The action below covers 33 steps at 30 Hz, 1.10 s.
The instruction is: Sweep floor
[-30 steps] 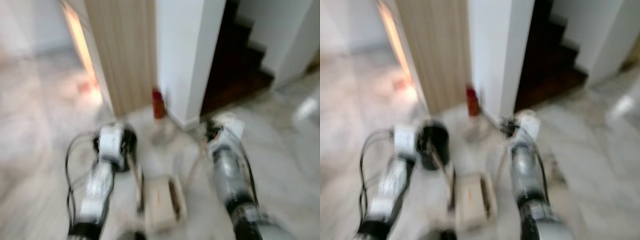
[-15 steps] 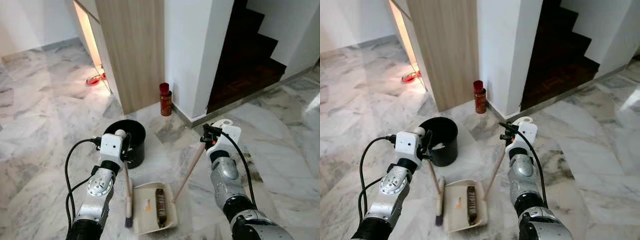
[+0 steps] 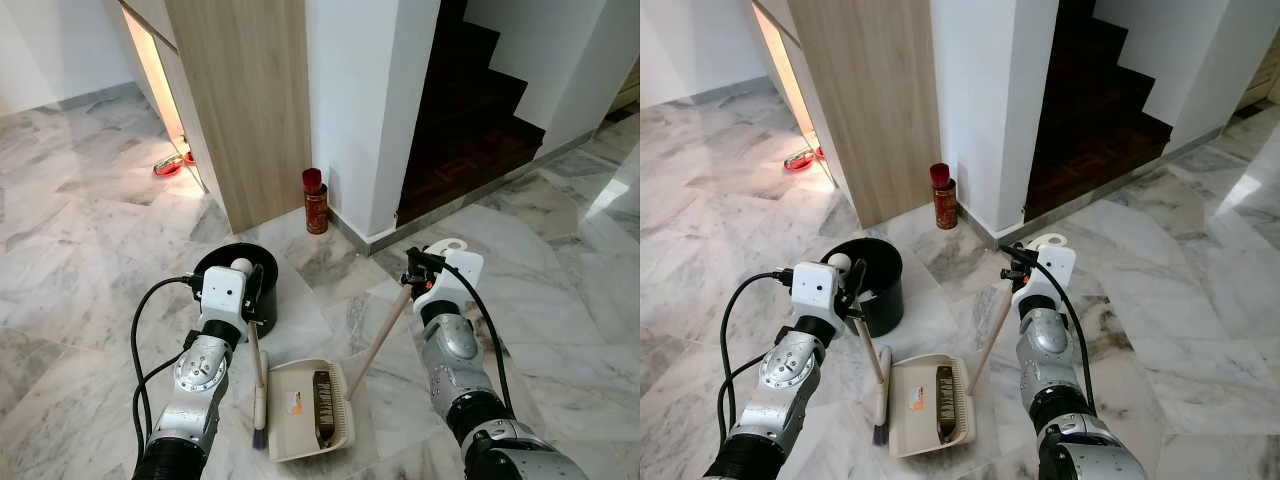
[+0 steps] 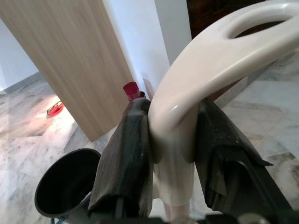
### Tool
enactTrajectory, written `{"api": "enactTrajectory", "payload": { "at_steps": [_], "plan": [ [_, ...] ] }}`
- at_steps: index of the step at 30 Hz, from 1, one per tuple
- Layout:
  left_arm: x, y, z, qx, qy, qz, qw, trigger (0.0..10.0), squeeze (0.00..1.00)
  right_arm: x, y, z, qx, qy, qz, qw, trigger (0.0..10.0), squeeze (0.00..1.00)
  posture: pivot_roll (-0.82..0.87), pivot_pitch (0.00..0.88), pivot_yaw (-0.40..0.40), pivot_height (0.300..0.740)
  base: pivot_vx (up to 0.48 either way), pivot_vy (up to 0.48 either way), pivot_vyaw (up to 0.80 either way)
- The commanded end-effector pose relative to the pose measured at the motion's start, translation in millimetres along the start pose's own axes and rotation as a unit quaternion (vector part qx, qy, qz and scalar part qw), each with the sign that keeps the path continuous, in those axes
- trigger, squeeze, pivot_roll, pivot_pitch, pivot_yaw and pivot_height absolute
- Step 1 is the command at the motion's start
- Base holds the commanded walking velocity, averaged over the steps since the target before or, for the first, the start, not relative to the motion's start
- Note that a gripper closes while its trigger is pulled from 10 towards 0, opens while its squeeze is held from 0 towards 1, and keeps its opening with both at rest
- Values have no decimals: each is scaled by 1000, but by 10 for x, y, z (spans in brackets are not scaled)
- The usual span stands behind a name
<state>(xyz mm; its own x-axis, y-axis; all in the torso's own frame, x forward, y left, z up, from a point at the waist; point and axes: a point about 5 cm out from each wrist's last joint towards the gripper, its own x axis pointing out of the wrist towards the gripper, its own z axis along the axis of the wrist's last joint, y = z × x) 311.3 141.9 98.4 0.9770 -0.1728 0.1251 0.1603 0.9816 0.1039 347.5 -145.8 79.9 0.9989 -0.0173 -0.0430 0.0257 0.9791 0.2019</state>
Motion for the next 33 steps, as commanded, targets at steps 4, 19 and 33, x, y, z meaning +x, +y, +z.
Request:
{"api": "enactTrajectory", "payload": {
  "at_steps": [4, 19, 33],
  "plan": [
    [46, 31, 115, -4, -27, 3, 1000, 10000, 0, 37, 77, 70, 12, -14, 9, 1000, 10000, 0, -24, 0, 35, 740, -61, 78, 0],
    [39, 50, 113, -15, -26, 9, 1000, 10000, 0, 40, 102, 60, 17, -9, 14, 1000, 10000, 0, -25, 0, 32, 740, -248, 336, 0],
    [45, 62, 111, -10, -25, 13, 1000, 10000, 0, 49, 150, 67, 18, -8, 22, 1000, 10000, 0, -25, 0, 27, 740, -243, 387, 0]
  ]
}}
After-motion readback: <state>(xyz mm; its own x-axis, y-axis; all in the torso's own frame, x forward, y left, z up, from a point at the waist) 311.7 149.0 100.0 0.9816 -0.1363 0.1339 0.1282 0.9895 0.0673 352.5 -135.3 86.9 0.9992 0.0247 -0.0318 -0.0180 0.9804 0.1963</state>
